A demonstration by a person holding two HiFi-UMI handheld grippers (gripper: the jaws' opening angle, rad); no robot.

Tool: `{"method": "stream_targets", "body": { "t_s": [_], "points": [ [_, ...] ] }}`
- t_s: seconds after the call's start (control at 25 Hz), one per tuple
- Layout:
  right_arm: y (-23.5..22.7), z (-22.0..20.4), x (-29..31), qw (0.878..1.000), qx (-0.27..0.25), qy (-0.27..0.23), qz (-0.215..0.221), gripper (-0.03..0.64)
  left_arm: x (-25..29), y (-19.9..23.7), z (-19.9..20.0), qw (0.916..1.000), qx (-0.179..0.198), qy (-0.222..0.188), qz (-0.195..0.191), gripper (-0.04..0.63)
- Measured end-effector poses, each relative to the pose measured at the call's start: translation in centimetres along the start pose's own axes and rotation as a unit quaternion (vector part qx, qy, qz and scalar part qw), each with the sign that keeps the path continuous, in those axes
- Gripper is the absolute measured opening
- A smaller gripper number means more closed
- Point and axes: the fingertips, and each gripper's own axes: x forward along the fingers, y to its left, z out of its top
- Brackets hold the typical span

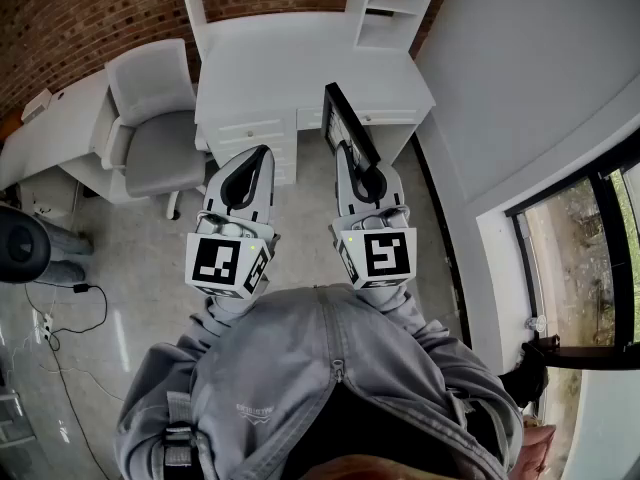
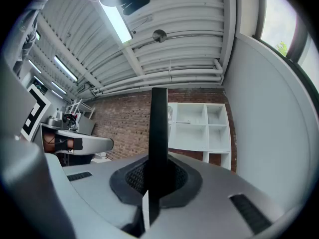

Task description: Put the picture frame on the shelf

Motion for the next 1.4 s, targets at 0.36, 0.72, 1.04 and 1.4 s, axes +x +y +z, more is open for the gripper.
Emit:
{"method": "stream_targets", "body": {
  "t_s": [0.36, 0.72, 1.04, 1.4],
  "points": [
    [-2.9, -0.5, 0.4, 1.0, 0.001, -0.007, 0.0, 0.032, 2.6, -1.6, -0.4, 0.9999, 0.011, 0.003, 0.002, 0.008],
    [-5.5, -1.8, 2.4, 0.999, 0.027, -0.017, 0.022, 0.033, 5.5, -2.1, -1.3, 0.9997, 0.019, 0.01, 0.014, 0.008],
    [-5.5, -3.4, 6.4, 0.999, 0.023, -0.013, 0.031, 0.034, 8.3, 1.3, -2.7, 0.9996, 0.013, 0.013, 0.02, 0.008],
    [-6.7, -5.9, 15.8, 0.999, 0.016, -0.005, 0.03, 0.034, 14.9, 8.3, -4.8, 0.9998, 0.002, 0.009, 0.017, 0.008]
  ]
}}
